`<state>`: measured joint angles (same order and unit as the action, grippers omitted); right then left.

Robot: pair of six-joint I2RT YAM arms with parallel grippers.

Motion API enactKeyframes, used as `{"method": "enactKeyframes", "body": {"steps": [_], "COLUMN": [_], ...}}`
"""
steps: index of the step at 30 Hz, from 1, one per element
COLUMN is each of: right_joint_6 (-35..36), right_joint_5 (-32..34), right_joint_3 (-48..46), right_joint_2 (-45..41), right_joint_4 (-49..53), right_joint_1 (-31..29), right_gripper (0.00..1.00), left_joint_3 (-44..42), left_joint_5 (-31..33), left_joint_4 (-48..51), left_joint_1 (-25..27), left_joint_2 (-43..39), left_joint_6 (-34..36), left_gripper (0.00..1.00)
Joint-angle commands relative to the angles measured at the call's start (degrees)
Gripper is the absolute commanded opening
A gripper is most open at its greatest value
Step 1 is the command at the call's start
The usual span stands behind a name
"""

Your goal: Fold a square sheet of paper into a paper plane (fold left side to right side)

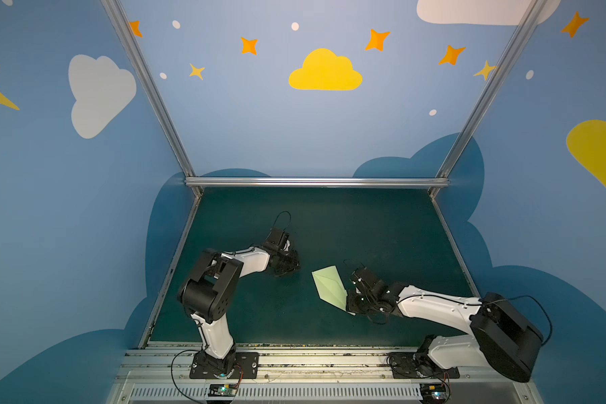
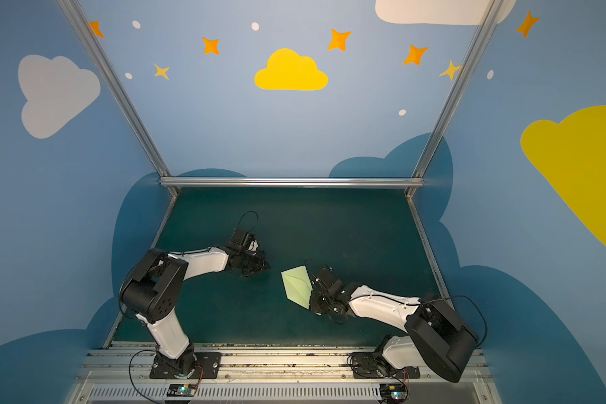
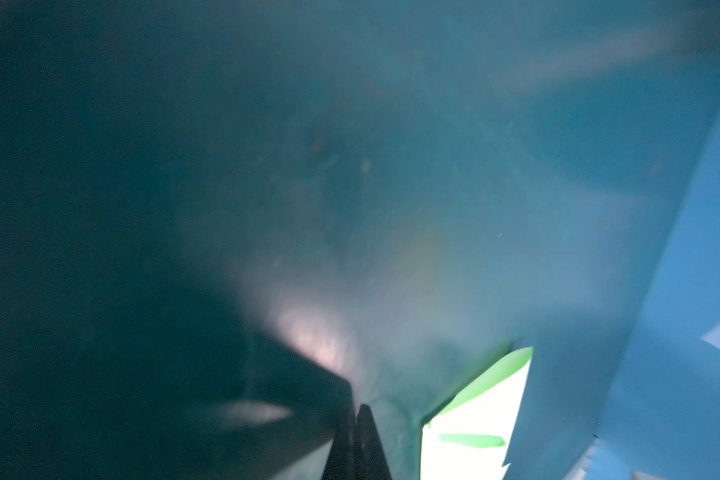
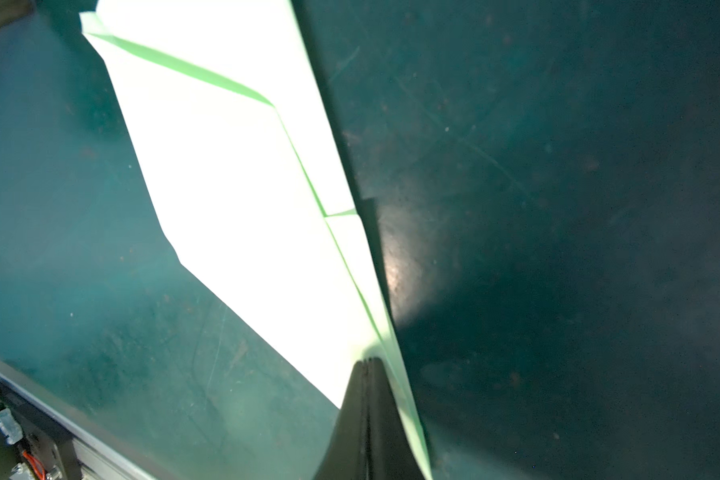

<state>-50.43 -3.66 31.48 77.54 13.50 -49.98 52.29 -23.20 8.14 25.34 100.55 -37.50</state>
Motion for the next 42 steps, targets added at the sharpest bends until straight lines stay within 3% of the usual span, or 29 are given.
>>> {"method": "enactKeyframes", "body": {"steps": [1,10,23,34,40,42], "right_joint_6": [0.58,1.72,1.24,-4.77,-7.63,-7.75], "right_joint_5": [-1.49,-2.5,-2.59,0.05,1.22,-0.22], "right_joint_3": [-2.9,-1.24,-3.77,-14.0,-14.53,-14.3], "right_joint_2": [3.16,2.76,-1.33,-19.09,-30.25,-33.36], "right_joint_4": [4.87,5.34,7.04,15.09,17.88,16.89], "right_joint_1": [-0.99,-1.0,-1.66,-2.54,-1.44,-0.01], "right_gripper": [0.0,0.0,0.0,0.0,0.0,0.14], "left_joint_3": [1.48,6.71,4.28,3.7,3.67,3.61], "left_joint_5": [3.81,2.83,5.56,6.06,6.42,6.41], "left_joint_4": [7.06,2.23,0.59,0.47,0.78,0.86], "left_joint_1": [5.25,14.88,15.97,15.84,15.87,15.88], "left_joint_2": [-3.91,2.88,9.24,9.14,9.3,9.33], "left_joint_6": [-0.66,-5.21,-6.66,-6.37,-5.81,-5.6], "left_gripper": [0.04,0.04,0.04,0.03,0.04,0.04]}}
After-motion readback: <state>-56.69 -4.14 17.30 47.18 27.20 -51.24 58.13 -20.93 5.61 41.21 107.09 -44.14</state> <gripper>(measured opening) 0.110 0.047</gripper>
